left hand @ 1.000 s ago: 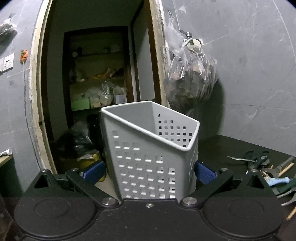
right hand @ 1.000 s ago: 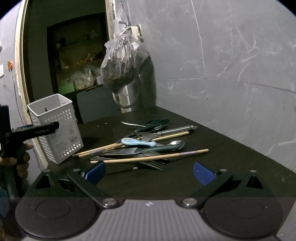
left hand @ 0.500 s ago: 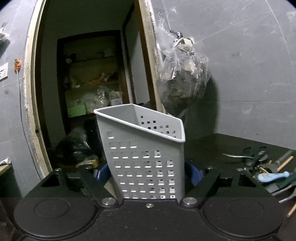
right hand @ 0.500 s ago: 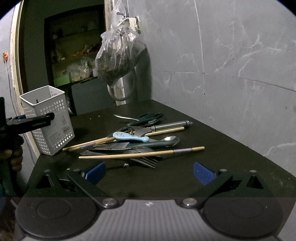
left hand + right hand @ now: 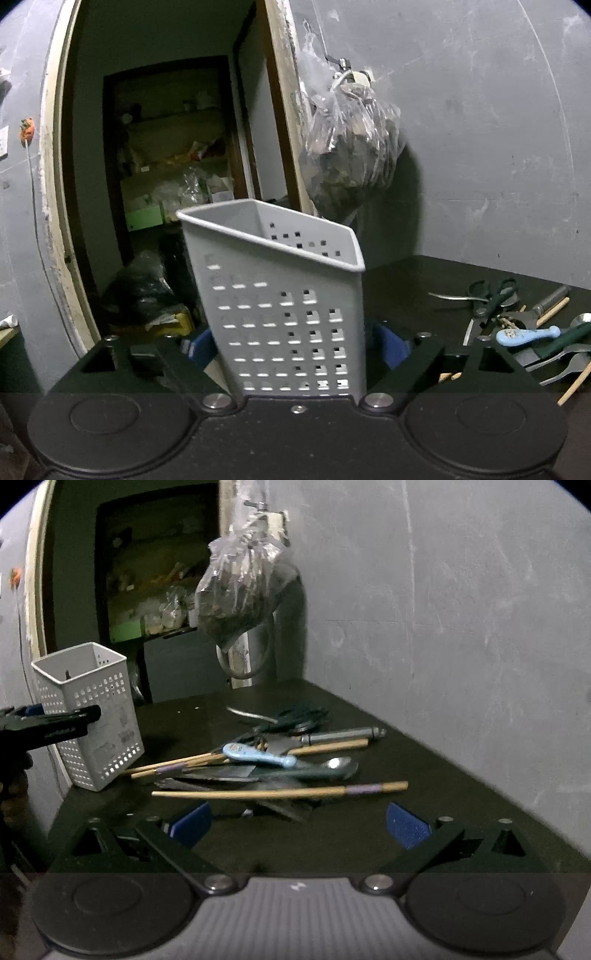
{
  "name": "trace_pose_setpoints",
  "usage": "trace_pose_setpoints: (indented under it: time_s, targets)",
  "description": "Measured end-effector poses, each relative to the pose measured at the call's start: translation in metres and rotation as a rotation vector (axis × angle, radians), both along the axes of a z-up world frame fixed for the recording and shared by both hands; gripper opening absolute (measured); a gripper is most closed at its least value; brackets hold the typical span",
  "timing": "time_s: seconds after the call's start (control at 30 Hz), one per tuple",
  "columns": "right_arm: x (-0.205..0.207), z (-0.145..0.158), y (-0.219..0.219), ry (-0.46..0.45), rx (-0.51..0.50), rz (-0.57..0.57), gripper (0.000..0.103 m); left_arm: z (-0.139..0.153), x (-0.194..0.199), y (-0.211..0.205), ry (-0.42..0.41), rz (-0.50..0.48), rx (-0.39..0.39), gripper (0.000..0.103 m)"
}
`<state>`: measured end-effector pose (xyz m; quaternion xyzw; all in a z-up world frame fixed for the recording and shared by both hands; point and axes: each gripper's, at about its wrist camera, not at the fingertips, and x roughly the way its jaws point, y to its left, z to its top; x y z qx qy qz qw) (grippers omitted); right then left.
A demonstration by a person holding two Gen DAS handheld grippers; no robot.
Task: Organize utensils
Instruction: 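Move the right tool toward the utensil pile while the left tool holds the basket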
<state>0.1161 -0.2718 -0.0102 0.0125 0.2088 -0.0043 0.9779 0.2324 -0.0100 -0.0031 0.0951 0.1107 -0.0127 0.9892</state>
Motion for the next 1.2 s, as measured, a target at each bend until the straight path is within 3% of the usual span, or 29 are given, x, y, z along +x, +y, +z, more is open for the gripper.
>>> trace_pose_setpoints:
  time_s: [0.07, 0.27, 0.57, 0.97, 1.2]
  targets:
    - [0.004, 0.003, 0.0, 0.0, -0.018, 0.01, 0.103, -0.002, 0.003, -0.002, 0.004, 0.004, 0.02, 0.082]
    - [0.019, 0.004, -0.004, 0.029, 0.016, 0.069, 0.103, -0.003, 0.0, -0.002, 0.003, -0.031, 0.027, 0.082]
    - [0.034, 0.001, 0.018, 0.059, -0.229, 0.153, 0.103, -0.005, -0.021, -0.003, -0.004, -0.117, 0.041, 0.082]
    - [0.055, -0.014, 0.027, 0.117, -0.321, 0.177, 0.103, -0.002, -0.059, -0.002, 0.015, -0.175, 0.006, 0.08]
    - [0.066, -0.023, 0.033, 0.125, -0.391, 0.188, 0.103, -0.005, -0.06, -0.007, 0.034, -0.133, -0.007, 0.082]
